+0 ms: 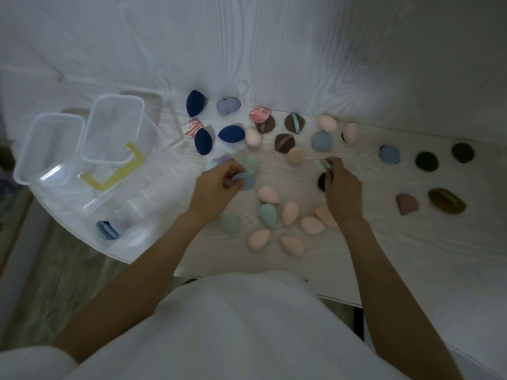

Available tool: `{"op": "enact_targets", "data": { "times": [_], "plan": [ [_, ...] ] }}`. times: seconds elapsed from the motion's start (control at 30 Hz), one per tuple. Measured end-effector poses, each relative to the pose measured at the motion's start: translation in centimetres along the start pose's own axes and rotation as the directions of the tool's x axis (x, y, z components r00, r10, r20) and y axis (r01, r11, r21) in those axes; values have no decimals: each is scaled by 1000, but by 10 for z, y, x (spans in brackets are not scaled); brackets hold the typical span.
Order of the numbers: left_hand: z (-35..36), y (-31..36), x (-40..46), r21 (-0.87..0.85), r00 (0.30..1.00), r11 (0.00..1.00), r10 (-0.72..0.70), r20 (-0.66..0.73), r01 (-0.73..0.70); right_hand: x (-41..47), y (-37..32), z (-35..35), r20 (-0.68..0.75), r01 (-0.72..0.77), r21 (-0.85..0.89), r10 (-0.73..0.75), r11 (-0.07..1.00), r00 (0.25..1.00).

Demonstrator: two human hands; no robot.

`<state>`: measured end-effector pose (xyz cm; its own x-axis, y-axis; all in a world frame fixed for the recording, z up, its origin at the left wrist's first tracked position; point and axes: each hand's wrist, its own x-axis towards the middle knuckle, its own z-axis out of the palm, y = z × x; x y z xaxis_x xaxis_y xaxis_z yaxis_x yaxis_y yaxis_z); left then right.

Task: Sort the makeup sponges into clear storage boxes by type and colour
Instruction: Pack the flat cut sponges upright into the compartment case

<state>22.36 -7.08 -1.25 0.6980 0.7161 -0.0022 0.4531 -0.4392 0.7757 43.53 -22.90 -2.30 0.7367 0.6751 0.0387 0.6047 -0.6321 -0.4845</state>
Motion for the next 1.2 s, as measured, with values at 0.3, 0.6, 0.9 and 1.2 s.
{"op": "enact_targets", "data": {
  "times": [0.3, 0.6, 0.9, 1.2],
  "plan": [
    [-107, -36, -88, 30, 963, 990, 139, -231, -136, -59, -148, 47, 80, 244, 376, -293, 894, 953],
    [-204, -140, -143, 246, 974, 962, 161, -159, -118, -105, -251, 105, 275, 85, 470, -237, 878, 932],
    [-206, -183, -116, 263, 945, 908, 313, 92, -326, -123, -285, 127, 236, 71, 440, -192, 895, 952],
    [-189, -188, -94, 301, 890, 839, 411, 198, -454, -126, -291, 141, 144, 82, 324, -135, 942, 980]
  ]
}}
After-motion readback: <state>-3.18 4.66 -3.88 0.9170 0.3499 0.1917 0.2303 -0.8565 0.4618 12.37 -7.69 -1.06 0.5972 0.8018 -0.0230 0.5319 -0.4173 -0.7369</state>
